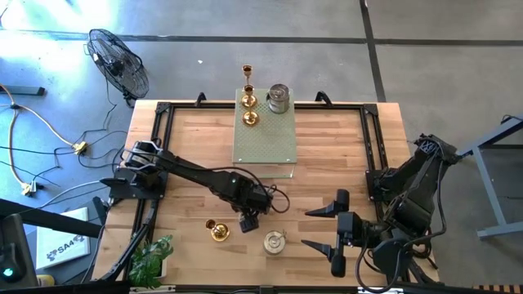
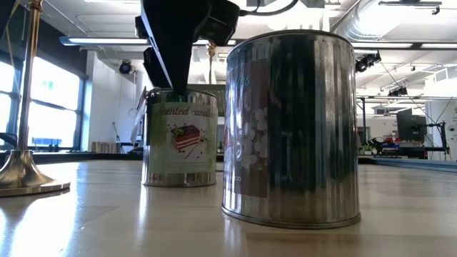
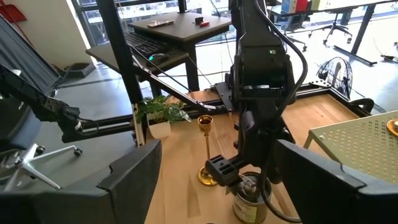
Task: Pick & Place candle stick holders
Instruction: Put the green scented candle on the shelf aligned with the other green scented candle
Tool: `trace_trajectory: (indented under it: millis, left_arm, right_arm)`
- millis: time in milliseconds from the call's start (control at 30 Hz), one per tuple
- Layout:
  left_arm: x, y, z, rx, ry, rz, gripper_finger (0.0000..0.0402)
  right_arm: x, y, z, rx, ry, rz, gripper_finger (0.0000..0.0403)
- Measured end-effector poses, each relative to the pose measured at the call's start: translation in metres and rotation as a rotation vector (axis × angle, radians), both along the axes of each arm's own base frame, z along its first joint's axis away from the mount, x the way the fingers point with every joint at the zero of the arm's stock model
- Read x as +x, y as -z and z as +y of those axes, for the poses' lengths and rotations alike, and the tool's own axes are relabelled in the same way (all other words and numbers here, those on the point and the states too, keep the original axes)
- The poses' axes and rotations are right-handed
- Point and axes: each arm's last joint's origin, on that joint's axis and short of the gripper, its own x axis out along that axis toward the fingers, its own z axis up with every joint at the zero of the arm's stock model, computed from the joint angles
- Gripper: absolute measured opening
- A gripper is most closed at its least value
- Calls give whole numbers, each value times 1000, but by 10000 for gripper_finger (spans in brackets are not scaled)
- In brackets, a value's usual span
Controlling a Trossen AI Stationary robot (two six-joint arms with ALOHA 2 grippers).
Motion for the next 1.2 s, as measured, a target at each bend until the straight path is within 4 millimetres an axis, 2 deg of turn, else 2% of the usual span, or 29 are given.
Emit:
trace_trajectory:
  millis: [400, 800, 967, 1200]
  left_arm:
    - [2, 0, 0, 9, 25, -22, 399]
    - [13, 29, -5, -17, 56, 43, 399]
    - [16, 35, -7, -24, 59, 45, 399]
    - [18, 34, -7, -44, 63, 28, 399]
  right_arm:
    - [0, 0, 0, -2, 4, -1, 307]
    - [0, 0, 0, 0, 12, -5, 307]
    - [1, 0, -1, -1, 15, -4, 307]
    - [1, 0, -2, -6, 17, -1, 307]
